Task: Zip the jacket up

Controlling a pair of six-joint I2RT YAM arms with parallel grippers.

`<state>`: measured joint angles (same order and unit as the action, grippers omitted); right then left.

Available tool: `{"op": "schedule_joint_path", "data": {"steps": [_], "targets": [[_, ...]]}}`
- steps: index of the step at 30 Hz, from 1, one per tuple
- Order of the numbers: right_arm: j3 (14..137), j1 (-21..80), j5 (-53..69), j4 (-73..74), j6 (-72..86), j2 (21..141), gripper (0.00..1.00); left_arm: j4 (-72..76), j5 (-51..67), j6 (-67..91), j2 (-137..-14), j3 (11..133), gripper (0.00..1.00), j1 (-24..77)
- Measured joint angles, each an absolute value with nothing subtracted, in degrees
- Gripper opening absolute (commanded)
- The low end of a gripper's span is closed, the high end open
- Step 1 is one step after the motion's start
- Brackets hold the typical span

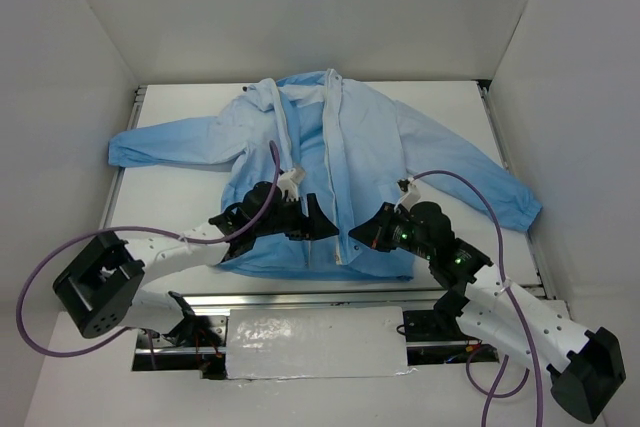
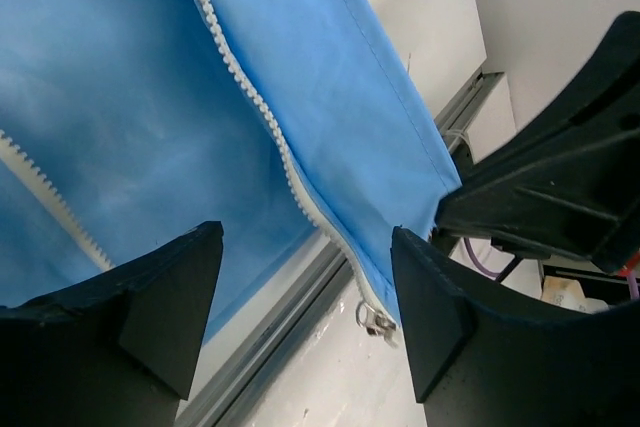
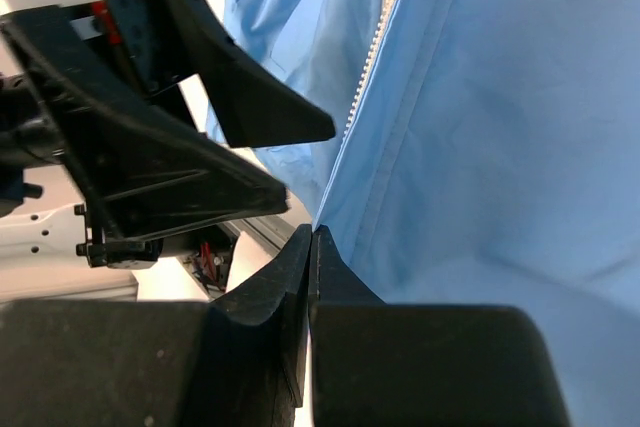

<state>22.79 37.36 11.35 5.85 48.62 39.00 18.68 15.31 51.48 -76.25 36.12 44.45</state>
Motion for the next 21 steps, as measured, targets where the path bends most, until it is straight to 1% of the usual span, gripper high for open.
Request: {"op": "schedule_joint_path", "data": {"steps": [4,5,6,10,11,13,14,15,18,19,20,21], "targets": [[22.6,37.4,11.3,5.8,48.6,39.0,0.00,22.9,16.5,52.5,-79.9,36.1,0.74,44.4],[22.5,37.4,11.3,5.8,48.7,39.0,0.00,23.7,17.0,52.7,-80.7,36.1,0.69,44.4],[22.3,37.4,11.2,5.9,48.7,39.0,0.00,24.5,17.4,53.0,-81.4,36.1,0.66,44.4],[21.5,37.4,10.8,6.0,49.0,38.9,0.00,27.5,19.1,54.1,-84.6,36.5,0.59,44.5],[21.2,37.4,10.7,6.0,49.1,38.9,0.00,28.2,19.5,54.3,-85.6,36.8,0.53,44.5],[20.9,37.4,10.3,6.2,49.5,38.8,0.00,29.3,19.9,54.4,-86.6,36.9,0.44,44.5],[20.9,37.4,10.0,6.2,49.6,38.8,0.00,30.1,20.1,54.7,-87.3,36.9,0.36,44.5],[20.9,37.4,9.7,6.3,49.8,38.7,0.00,30.7,20.3,54.9,-88.0,37.0,0.31,44.5],[20.8,37.4,8.7,7.0,50.1,38.3,0.00,32.2,20.8,55.7,-90.3,37.2,0.09,44.4],[20.8,37.4,8.3,7.4,50.1,38.0,0.03,32.8,21.0,55.9,-91.0,37.2,0.04,44.4],[20.6,37.4,8.0,7.8,50.2,37.7,0.07,33.5,21.3,55.9,-91.7,37.4,0.00,44.5],[20.5,37.4,7.6,8.3,50.3,37.6,0.10,33.9,21.5,56.0,-92.2,37.5,0.00,44.5]]}}
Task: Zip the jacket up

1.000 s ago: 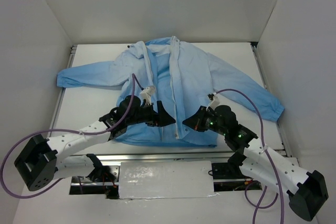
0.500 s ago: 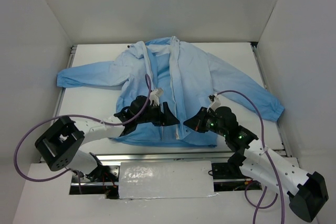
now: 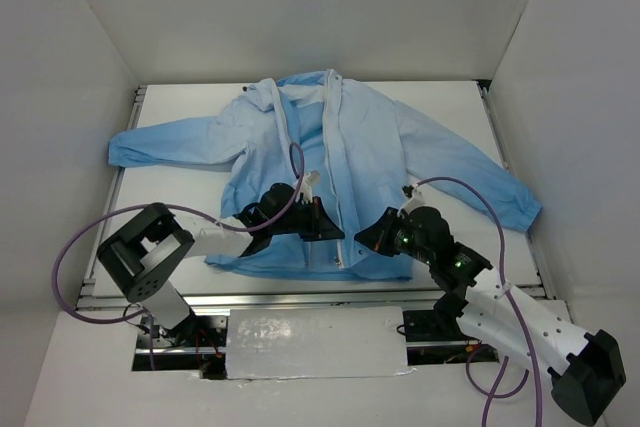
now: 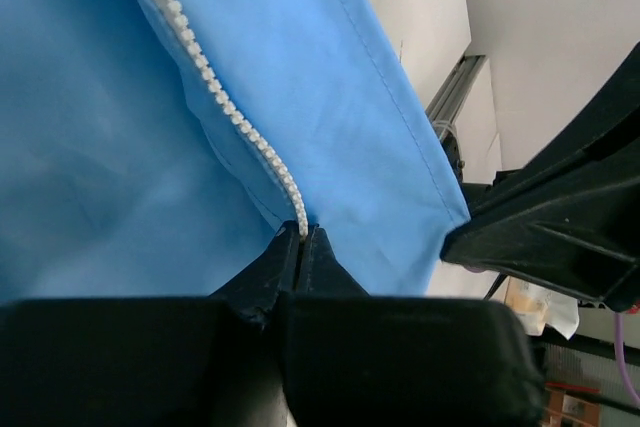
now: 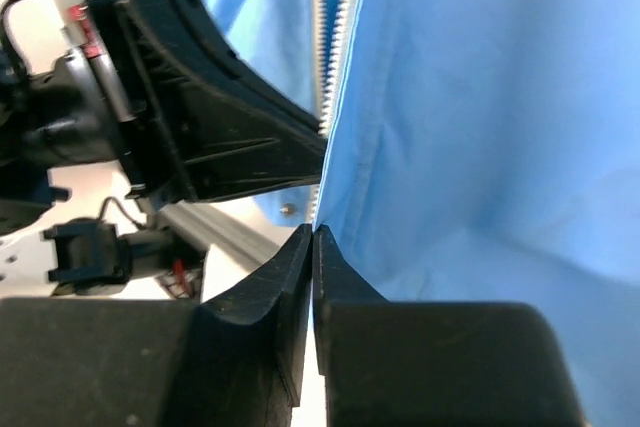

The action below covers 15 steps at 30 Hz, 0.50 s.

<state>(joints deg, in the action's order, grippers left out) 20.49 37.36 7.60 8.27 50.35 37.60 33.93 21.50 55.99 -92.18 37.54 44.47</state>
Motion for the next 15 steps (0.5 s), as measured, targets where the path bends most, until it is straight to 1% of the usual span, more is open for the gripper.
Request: {"op": "schedule_joint_path", "data": {"steps": [2,7,9,10,13,14,15], "targets": [[20.4,37.4,6.4,9.2,50.5,37.7,0.20,34.4,21.8,55.9,-92.9,37.8,0.00,44.5],[20.7,37.4,2.4,13.9,50.2,40.2,0.21,32.9,21.1,54.1,-92.1,38.0,0.00,44.7],[20.7,37.4,1.2,16.2,49.8,40.8,0.29,31.3,20.1,52.2,-90.5,38.0,0.00,45.5],[20.7,37.4,1.0,16.9,49.4,40.5,0.35,30.7,19.2,50.8,-89.3,38.0,0.00,46.2],[20.7,37.4,1.3,17.4,47.8,39.2,0.44,29.6,16.6,46.5,-85.7,38.0,0.00,48.7],[20.7,37.4,2.0,17.2,47.2,38.9,0.45,29.4,15.8,45.4,-84.8,38.0,0.00,49.4],[20.7,37.4,2.8,17.0,46.7,38.8,0.50,29.1,15.1,44.5,-84.1,38.0,0.00,49.8]]}}
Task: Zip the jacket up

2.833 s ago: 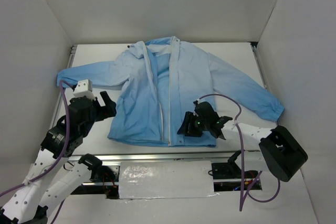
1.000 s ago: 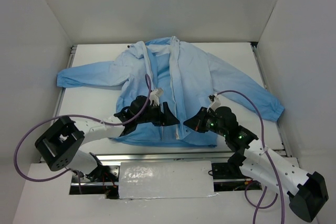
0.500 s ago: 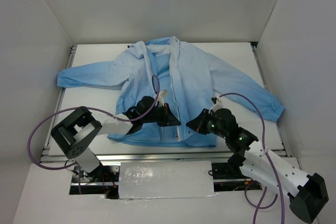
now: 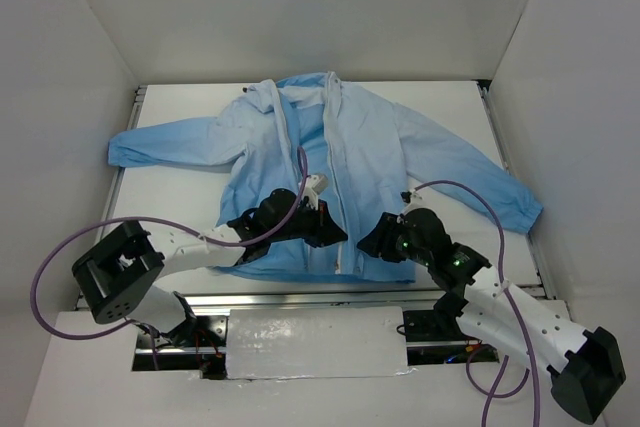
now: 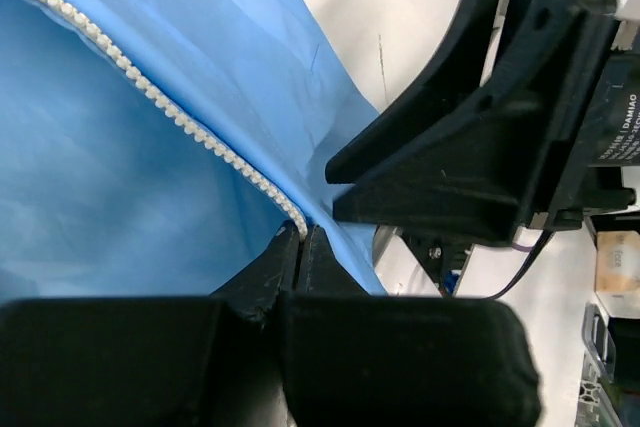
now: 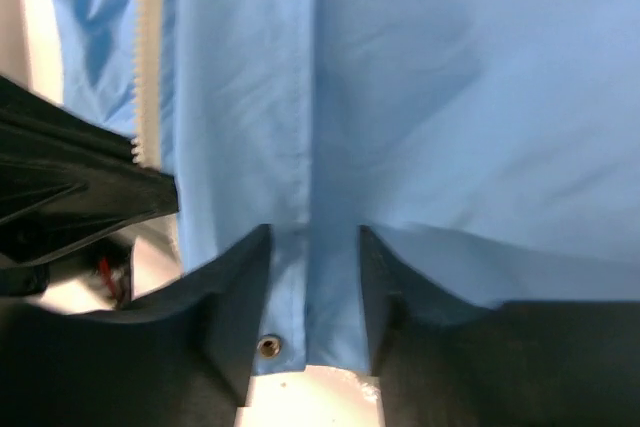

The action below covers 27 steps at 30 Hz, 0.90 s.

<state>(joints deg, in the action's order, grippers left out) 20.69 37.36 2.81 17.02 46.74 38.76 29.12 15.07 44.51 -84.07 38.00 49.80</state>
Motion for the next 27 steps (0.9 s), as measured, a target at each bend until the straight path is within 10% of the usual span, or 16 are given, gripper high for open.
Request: {"op": "schedule_joint_path", "data": {"steps": [27], "targets": [[18.2,37.5,18.9,9.6,43.8,34.5,0.73,26.0,11.6,40.8,-80.7,39.7,0.00,51.0]]}}
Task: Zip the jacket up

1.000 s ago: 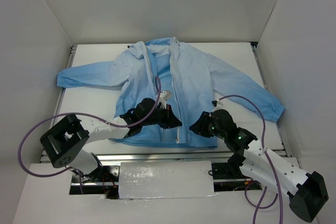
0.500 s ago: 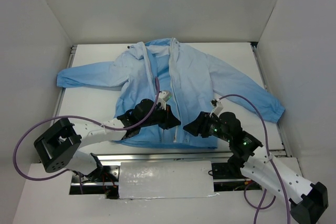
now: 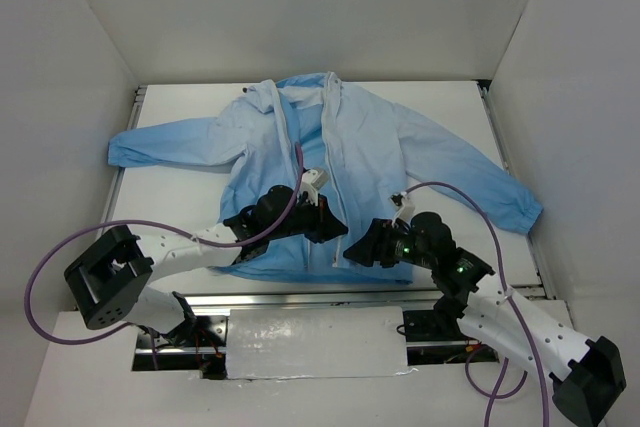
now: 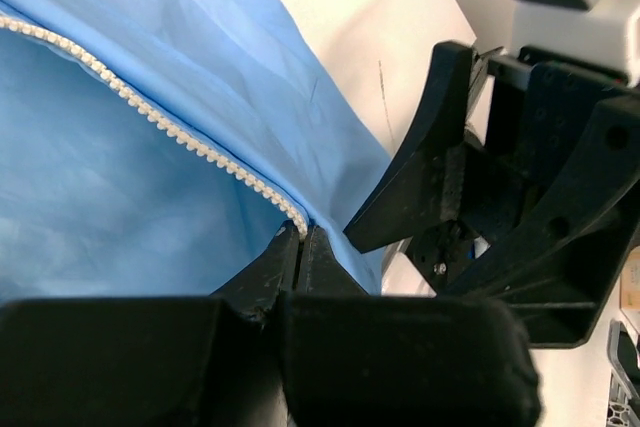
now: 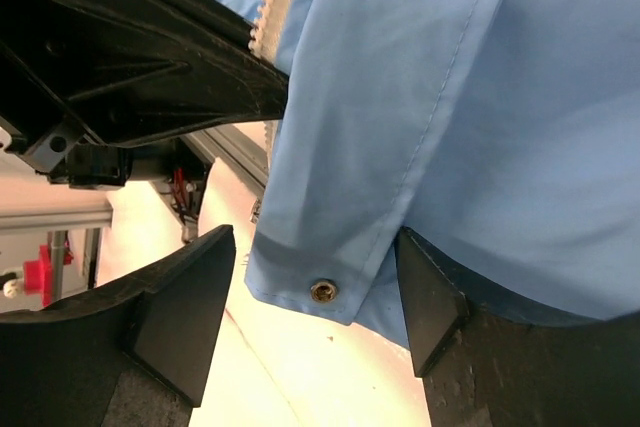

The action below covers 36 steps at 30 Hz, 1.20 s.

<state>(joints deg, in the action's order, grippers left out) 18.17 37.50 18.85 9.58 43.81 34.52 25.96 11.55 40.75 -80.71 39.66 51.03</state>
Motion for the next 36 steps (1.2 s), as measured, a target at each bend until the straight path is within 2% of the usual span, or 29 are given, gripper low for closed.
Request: {"op": "schedule_joint_path", "data": {"steps": [3,14,23,26,27,28,32,36], "targets": [[17.1,37.5,20.0,8.2,44.1,34.6,0.73,26.2,11.6,40.9,-80.7,40.1,0.00,51.1],[15.0,37.9,21.4,3.3,47.5,37.0,0.62,26.2,10.5,41.0,-80.8,40.7,0.00,51.8],[13.8,37.9,23.4,-1.3,51.5,39.6,0.65,26.1,7.9,42.3,-80.9,40.7,0.00,52.2],[12.8,38.0,23.4,-2.7,52.7,39.5,0.52,25.8,6.6,42.4,-80.9,40.7,0.00,52.4],[12.5,38.0,23.3,-2.9,53.1,39.4,0.41,25.6,6.2,42.4,-80.9,40.7,0.00,52.4],[12.4,38.0,23.2,-2.9,53.3,39.4,0.36,25.6,5.9,42.4,-80.9,40.7,0.00,52.5],[12.2,38.0,22.9,-2.9,54.4,39.3,0.34,25.3,4.7,42.5,-80.9,40.7,0.00,52.7],[12.0,38.0,22.9,-3.5,54.8,39.5,0.15,25.0,4.1,42.5,-80.9,40.7,0.00,52.7]]}}
